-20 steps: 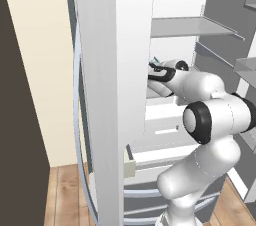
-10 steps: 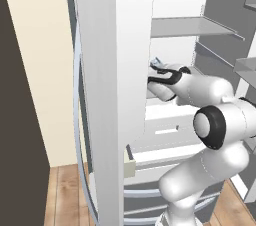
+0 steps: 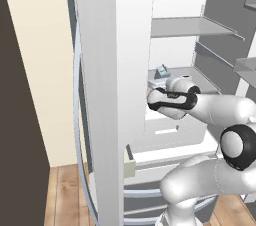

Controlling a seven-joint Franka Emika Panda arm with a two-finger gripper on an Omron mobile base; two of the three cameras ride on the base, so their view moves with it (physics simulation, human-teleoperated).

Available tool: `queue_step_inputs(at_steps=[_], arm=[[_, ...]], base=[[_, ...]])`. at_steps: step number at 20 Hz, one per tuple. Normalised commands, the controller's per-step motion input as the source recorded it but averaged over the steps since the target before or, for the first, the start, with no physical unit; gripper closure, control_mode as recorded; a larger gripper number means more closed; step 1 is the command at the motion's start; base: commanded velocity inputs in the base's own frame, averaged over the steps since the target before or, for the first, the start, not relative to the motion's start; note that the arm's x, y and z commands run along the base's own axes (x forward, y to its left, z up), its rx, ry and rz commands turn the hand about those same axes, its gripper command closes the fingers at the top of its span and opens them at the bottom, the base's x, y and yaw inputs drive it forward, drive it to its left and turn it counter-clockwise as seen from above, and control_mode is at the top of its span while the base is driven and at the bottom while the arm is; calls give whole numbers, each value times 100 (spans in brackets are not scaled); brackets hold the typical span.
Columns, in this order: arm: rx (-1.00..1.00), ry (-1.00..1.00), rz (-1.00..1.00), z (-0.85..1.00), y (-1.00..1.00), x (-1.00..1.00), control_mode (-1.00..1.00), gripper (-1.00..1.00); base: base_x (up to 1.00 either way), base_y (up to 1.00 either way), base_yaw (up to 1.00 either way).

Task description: Take out the milk from the fridge and place it on the tray on the counter. Then take the sugar cube near the tray and place it in the tray.

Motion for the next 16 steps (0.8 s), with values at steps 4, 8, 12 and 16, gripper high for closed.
queue_step_inputs(at_steps=[4,8,12,16], arm=[[0,0,-5,66,0,-57,-100,100],[0,0,-6,61,0,-45,-100,100],[0,3,-10,69,-1,-20,-100,100],[0,4,-10,54,0,-22,-100,100]], base=[[0,0,0],[0,0,0],[0,0,0],[0,0,0]])
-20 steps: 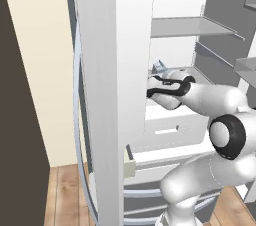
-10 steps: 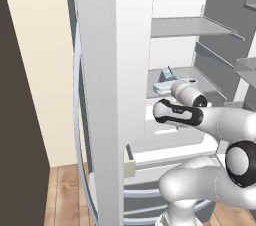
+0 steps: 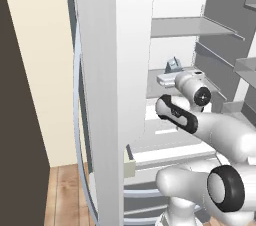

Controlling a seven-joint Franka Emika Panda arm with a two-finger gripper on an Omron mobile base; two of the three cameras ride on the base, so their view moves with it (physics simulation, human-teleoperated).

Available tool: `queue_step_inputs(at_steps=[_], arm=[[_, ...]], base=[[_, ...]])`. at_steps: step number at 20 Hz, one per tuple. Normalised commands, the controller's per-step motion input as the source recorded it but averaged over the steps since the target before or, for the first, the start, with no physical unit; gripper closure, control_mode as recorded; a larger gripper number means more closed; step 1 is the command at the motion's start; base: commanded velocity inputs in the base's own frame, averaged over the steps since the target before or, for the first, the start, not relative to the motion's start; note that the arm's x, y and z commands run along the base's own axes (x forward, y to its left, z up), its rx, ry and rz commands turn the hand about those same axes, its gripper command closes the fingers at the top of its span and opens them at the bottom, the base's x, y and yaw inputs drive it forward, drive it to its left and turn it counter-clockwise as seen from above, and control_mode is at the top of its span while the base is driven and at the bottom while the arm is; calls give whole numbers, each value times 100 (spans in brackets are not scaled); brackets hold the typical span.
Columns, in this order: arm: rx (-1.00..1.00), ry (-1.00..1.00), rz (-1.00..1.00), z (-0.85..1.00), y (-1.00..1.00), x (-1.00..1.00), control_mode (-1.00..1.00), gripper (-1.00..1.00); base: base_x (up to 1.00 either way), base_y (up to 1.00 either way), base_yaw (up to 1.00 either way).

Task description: Take out the milk from the fridge and place it on the tray on the counter. Then take the sugar cube near the tray and place it in the tray.

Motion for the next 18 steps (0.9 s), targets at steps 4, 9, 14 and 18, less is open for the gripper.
queue_step_inputs(at_steps=[4,9,14,18], arm=[[-1,10,-8,47,-1,-32,-100,100],[0,15,-3,50,-36,-51,-100,100],[-2,8,0,54,-9,-76,-100,100],[0,-10,0,0,-16,-100,-100,100]], base=[[0,0,0],[0,0,0],[0,0,0],[0,0,0]])
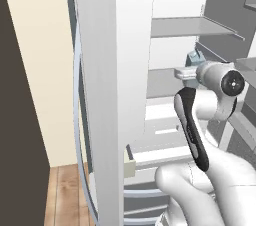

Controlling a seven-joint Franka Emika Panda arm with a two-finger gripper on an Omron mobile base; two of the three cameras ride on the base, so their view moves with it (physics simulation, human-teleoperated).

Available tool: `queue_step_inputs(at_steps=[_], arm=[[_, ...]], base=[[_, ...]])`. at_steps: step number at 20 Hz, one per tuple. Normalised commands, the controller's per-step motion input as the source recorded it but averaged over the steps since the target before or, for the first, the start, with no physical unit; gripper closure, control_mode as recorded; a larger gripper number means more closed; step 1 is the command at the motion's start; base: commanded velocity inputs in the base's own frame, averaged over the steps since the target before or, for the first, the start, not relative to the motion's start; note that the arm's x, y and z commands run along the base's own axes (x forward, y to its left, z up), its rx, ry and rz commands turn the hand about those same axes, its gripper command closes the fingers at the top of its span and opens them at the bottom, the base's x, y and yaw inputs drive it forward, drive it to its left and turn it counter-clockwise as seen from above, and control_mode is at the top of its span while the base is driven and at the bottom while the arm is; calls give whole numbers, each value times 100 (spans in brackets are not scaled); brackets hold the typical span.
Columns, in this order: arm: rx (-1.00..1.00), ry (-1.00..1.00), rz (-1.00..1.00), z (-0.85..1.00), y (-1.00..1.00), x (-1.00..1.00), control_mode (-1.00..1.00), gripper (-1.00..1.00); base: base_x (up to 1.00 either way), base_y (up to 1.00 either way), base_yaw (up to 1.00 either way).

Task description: Take out the milk from the fridge and place it on the tray on the counter. Then take the sugar cube near the tray and place it in the tray.

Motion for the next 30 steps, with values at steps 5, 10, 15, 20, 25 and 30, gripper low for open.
queue_step_inputs(at_steps=[5,10,15,20,25,30], arm=[[0,-8,0,23,-1,-75,-100,100],[-6,20,0,47,0,-48,-100,100],[-9,35,0,46,0,-52,-100,100],[0,3,2,4,-1,-84,-100,100],[1,-10,0,-1,-2,-69,-100,100],[0,3,0,2,16,-44,-100,100]], base=[[0,0,0],[0,0,0],[0,0,0],[0,0,0],[0,0,0],[0,0,0]])
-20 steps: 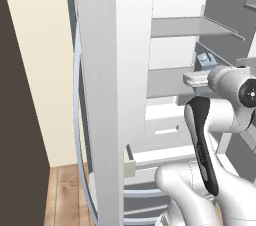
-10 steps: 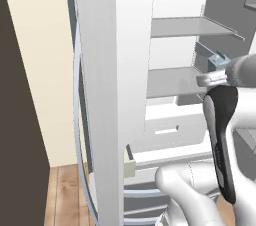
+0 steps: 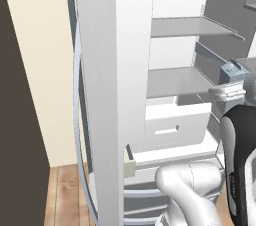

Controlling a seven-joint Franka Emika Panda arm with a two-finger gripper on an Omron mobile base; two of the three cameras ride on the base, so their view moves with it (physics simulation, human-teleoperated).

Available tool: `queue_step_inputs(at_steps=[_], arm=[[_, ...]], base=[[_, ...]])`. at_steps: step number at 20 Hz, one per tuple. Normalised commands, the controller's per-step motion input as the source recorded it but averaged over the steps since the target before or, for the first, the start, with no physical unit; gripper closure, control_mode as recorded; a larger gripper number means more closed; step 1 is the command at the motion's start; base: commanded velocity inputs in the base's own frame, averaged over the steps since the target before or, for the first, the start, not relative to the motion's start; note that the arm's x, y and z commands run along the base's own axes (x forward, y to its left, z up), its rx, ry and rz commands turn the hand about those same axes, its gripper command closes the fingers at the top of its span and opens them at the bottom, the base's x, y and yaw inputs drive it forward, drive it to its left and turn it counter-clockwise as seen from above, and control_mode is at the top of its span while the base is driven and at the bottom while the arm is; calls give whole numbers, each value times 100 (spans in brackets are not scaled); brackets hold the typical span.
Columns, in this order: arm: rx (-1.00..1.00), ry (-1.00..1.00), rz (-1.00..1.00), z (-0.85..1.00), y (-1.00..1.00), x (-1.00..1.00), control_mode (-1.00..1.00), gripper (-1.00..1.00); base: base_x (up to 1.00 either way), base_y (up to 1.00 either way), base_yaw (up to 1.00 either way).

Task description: Take out the milk from the fridge and place it on the tray on the counter. Then take the sugar cube near the tray and place it in the tray.

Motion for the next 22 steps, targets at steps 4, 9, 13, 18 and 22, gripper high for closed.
queue_step_inputs(at_steps=[4,9,13,18,22], arm=[[0,2,0,6,23,-37,-100,100],[0,1,0,7,8,-20,100,100],[0,0,0,0,0,0,100,100],[0,0,0,0,0,0,100,100],[0,0,0,0,0,0,100,100]], base=[[0,0,0],[-9,1,0],[-91,3,0],[-100,0,0],[-100,-5,-5]])
